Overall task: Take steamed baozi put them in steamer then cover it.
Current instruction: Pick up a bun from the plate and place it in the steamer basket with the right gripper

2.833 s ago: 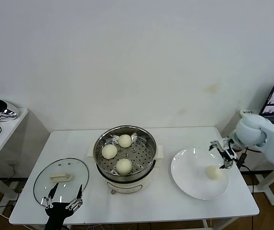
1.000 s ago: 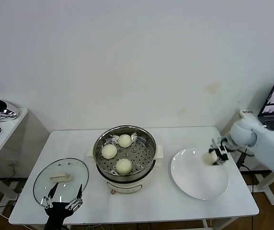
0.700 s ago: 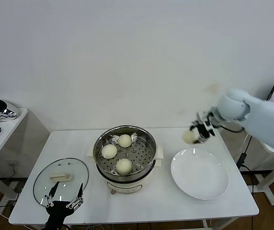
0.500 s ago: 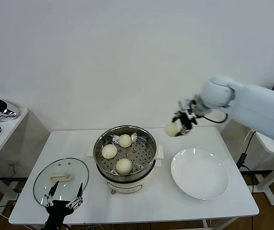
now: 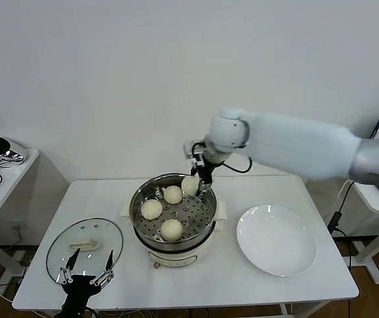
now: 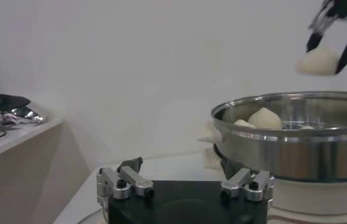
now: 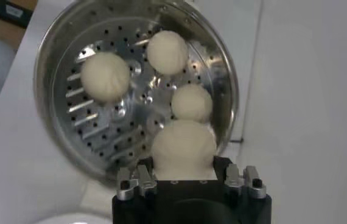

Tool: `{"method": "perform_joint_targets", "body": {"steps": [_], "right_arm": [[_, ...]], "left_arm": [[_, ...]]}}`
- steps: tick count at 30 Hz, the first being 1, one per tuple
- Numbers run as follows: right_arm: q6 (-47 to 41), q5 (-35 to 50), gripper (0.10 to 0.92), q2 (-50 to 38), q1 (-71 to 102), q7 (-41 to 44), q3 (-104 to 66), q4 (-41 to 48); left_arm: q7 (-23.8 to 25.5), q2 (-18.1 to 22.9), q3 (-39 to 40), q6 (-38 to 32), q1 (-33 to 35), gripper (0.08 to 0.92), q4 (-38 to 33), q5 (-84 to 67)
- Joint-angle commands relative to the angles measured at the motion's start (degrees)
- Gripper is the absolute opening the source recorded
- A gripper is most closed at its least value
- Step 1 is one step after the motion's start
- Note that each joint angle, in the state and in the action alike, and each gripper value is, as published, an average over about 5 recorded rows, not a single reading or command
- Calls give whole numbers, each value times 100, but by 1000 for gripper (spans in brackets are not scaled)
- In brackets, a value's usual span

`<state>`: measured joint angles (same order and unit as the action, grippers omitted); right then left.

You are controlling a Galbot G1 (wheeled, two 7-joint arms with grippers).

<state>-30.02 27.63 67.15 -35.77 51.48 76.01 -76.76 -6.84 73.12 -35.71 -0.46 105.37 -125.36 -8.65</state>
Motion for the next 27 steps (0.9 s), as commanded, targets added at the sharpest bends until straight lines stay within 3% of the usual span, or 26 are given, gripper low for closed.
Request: {"method": "perform_joint_targets", "body": {"steps": [1, 24, 27], "right_arm": [[-288, -45, 611, 749, 507, -176, 183, 545], [-428, -385, 613, 437, 778, -195, 75, 306], [-428, -355, 649, 210, 564, -213, -47, 61]], "left_arm": [[-1, 3, 0, -3, 0, 823, 9, -12], [0, 2, -20, -6, -39, 823, 97, -47], [0, 1, -27, -6, -31, 823, 97, -50]]}}
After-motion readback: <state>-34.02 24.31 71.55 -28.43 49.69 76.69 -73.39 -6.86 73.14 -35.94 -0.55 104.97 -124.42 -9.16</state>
